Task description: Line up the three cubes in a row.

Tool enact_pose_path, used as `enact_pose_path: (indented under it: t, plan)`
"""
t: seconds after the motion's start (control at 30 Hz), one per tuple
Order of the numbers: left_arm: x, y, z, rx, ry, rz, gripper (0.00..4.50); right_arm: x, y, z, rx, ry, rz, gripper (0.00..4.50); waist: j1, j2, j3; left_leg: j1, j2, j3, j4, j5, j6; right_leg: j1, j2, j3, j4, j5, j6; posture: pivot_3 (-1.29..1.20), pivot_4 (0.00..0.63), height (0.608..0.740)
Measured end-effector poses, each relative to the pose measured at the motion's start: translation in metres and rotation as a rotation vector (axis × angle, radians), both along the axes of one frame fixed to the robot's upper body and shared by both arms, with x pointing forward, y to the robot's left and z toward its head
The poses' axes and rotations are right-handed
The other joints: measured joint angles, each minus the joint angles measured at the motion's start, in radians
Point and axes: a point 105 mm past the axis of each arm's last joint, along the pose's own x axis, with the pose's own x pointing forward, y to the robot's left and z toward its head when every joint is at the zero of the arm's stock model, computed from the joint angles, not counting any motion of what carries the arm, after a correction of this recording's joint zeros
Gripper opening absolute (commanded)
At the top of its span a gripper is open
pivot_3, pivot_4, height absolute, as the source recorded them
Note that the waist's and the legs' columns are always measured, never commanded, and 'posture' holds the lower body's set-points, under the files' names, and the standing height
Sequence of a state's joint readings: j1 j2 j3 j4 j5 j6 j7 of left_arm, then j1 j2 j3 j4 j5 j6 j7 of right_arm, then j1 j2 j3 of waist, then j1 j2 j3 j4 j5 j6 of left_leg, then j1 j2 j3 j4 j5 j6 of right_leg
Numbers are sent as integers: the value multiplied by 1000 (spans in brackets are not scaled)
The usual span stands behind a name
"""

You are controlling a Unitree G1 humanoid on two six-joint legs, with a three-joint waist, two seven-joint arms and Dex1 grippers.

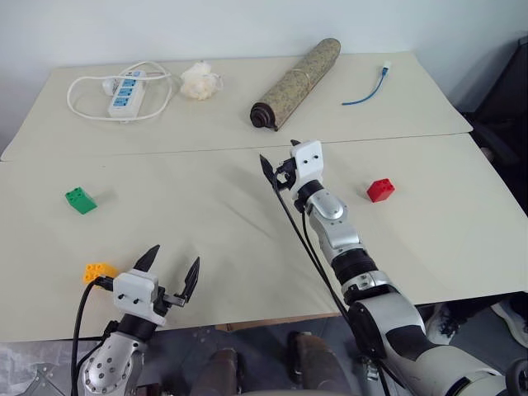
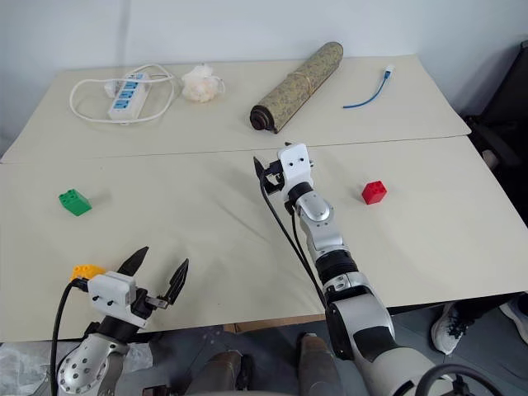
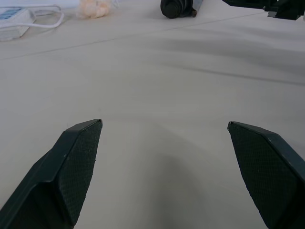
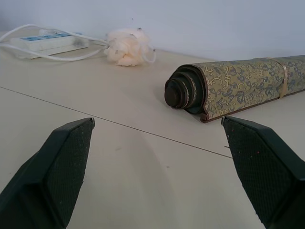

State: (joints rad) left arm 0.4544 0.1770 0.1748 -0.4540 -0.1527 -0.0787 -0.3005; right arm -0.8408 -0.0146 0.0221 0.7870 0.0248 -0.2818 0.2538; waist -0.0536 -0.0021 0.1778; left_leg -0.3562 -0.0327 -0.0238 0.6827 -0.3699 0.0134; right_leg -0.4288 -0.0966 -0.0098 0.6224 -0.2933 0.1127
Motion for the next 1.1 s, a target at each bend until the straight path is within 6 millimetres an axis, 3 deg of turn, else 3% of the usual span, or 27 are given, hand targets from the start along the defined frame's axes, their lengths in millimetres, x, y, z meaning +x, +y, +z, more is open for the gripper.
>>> enact_pose_path:
  t: [0.17, 0.23, 0.37, 0.53, 0.67, 0.9, 1.1]
  plan:
    - [-2, -4, 9, -74, 9, -84, 4481, -3, 4, 1, 5, 0, 52, 4500, 0, 0, 0, 0, 0, 0, 0, 0, 0, 0, 0, 1, 0, 0, 0, 0, 150, 740]
    - [-3, -13, 24, -13, 41, -287, 4481, -15, 2, 10, 50, -13, 166, 4500, 10, 0, 0, -1, 1, -3, 0, 1, -1, 0, 0, -1, 0, 0, 0, 0, 150, 740]
    - [7, -9, 67, 89, -11, -475, 4481, -44, -20, 36, 7, -48, 358, 4500, 27, 4, 1, -2, -2, -6, 1, 1, 0, 1, -2, -3, -1, 0, -1, 0, 150, 740]
    - [26, -3, 96, 225, 13, -678, 4481, -100, -76, 52, -127, -22, 536, 4500, 40, 5, 2, -4, -2, -9, 0, 0, 0, 1, -2, -6, -4, 0, -1, 0, 150, 740]
    - [45, 1, 108, 235, 18, -745, 4481, -132, -124, 56, -224, 48, 519, 4500, 45, 6, 3, -4, -2, -7, -1, 0, 1, 1, -2, -8, -4, 0, 0, 0, 150, 740]
    - [65, 9, 91, 252, 82, -818, 4481, -168, -227, 17, -210, 201, 92, 4500, 57, 5, 3, -3, -4, -4, 0, 1, 2, 2, -2, -10, -4, 1, 2, 0, 150, 740]
    - [77, -3, 81, 247, 75, -901, 4481, -206, -270, -21, -197, 298, -95, 4500, 56, 5, 3, 0, -5, 1, 0, 2, 4, 3, -2, -6, -3, 3, 5, 0, 150, 740]
